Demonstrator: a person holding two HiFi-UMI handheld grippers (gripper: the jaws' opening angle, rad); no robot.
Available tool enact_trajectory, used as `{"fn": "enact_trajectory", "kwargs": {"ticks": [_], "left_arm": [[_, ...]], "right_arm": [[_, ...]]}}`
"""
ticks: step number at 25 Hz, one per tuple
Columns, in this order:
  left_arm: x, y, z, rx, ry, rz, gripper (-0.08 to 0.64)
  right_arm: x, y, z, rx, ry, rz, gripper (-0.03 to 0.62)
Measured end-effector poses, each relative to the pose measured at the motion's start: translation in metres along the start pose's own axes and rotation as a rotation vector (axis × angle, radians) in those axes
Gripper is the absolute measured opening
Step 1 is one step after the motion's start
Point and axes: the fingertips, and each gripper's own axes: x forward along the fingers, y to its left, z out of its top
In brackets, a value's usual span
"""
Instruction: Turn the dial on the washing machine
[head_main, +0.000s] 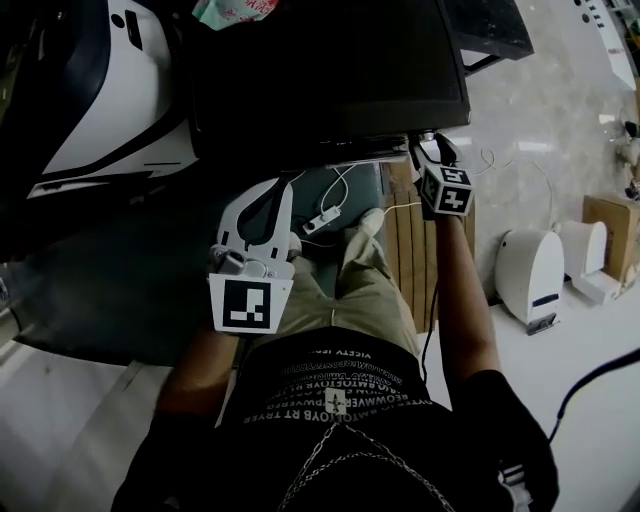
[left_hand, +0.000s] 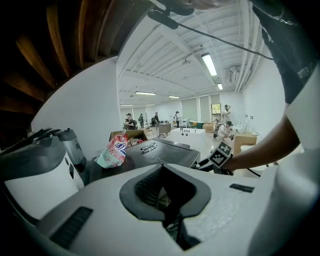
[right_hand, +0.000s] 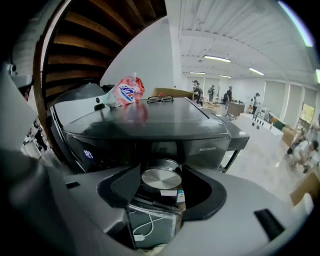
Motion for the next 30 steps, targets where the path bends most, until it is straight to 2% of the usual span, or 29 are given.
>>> {"fn": "enact_trajectory", "kwargs": {"ticks": [4,6,8,11,13,16,21,23,24,25,26,27,29,30], "left_arm": [[-0.007,0.001,-0.002,-0.007,0.003,-0.002,0.005],[-0.011,0.0,-0.002,-0.006,0.005,-0.006,0.005],[-0.014,-0.001,-0.003,-0.008,0.006,-0.008,0.005],[-0.021,-0.003,-0.004,-0.003,0.013,-0.006,0.005],[-0.027,-0.004,-0.004,0.007,0.017,-0.006,0.005],[-0.037,-0.009,-0.006,0.017,0.019,-0.012,0.005],[-0.05,-0.015,-0.007,0.02,0.011,-0.025,0.005],[-0.055,-0.018,-0.005,0.031,0.006,-0.032,0.005],[-0.058,-0.021,-0.003,0.039,0.001,-0.039,0.005],[-0.06,-0.024,-0.001,0.044,-0.006,-0.046,0.005],[-0.062,-0.027,0.001,0.043,-0.013,-0.052,0.005],[-0.065,-0.029,0.002,0.033,-0.017,-0.055,0.005],[-0.071,-0.031,0.0,0.011,-0.007,-0.058,0.005],[-0.073,-0.031,-0.002,0.011,0.004,-0.06,0.005]], "right_arm": [[0.002,-0.003,-0.001,0.116,-0.02,0.081,0.255],[0.001,-0.004,0.001,0.144,-0.034,0.096,0.258],[-0.001,-0.003,0.002,0.089,-0.033,0.058,0.261],[-0.008,0.0,0.006,-0.055,-0.042,-0.042,0.264],[-0.008,0.003,0.0,-0.129,-0.009,-0.084,0.264],[-0.005,0.004,-0.013,-0.174,0.053,-0.113,0.259],[-0.007,0.003,-0.015,-0.217,0.064,-0.124,0.242],[-0.008,-0.007,-0.017,-0.138,0.056,-0.113,0.149],[-0.01,-0.012,-0.018,-0.1,0.054,-0.112,0.024],[-0.012,-0.016,-0.019,-0.087,0.056,-0.112,-0.003],[-0.013,-0.016,-0.02,-0.097,0.06,-0.108,0.002],[-0.014,-0.014,-0.02,-0.114,0.063,-0.102,0.041],[-0.015,-0.011,-0.018,-0.12,0.052,-0.095,0.185],[-0.015,-0.011,-0.016,-0.111,0.041,-0.097,0.216]]}}
